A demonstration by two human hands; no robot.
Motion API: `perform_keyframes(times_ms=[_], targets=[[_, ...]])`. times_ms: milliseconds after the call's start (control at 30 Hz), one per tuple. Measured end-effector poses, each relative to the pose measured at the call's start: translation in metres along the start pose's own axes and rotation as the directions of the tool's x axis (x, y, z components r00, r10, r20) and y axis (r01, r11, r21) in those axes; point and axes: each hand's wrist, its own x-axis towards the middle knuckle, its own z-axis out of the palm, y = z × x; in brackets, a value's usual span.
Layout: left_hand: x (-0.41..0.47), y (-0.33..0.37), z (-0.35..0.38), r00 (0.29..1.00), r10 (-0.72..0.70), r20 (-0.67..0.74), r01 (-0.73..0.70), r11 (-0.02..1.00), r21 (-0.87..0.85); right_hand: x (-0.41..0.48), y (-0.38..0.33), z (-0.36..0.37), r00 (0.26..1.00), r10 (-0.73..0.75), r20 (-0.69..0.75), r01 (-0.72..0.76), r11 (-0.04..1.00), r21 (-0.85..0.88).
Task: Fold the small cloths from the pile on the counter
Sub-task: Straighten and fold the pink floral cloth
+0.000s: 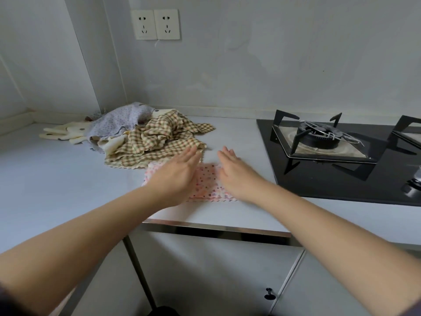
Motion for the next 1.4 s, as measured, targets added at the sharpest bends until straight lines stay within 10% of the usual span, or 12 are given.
perform_keyframes(times_ms=[233,600,833,1067,1200,1333,1400], targets=[[0.001,-0.007,0.019,0.933,-0.104,0.345,0.066,0.990,0.122,0.006,0.009,0.015,0.981,0.064,0.181,-0.017,0.968,-0.249],[-0.005,-0.064,-0.015,0.907,-0.415,0.071,0.378,0.878,0.293,-0.012,0.011,-0.005,0.977,0.187,0.099,-0.138,0.916,-0.376],[0.021,-0.068,-0.043,0.799,-0.511,0.318,0.556,0.829,-0.066,-0.008,-0.028,0.015,0.982,0.000,0.191,0.035,0.983,-0.182],[0.019,-0.056,-0.063,0.780,-0.343,0.524,0.626,0.391,-0.675,-0.008,-0.030,0.009,0.995,-0.099,-0.029,0.103,0.974,0.200],[0.031,-0.033,-0.075,0.833,-0.178,0.523,0.552,0.209,-0.807,0.000,-0.035,-0.006,0.994,0.095,-0.061,-0.029,0.736,0.676],[0.047,-0.011,-0.078,0.838,-0.091,0.538,0.545,0.171,-0.821,0.000,-0.019,-0.034,0.942,0.032,0.334,-0.335,0.145,0.931],[0.056,0.001,-0.075,0.842,-0.069,0.536,0.538,0.198,-0.820,-0.005,-0.005,-0.047,0.928,0.004,0.371,-0.367,0.171,0.915]])
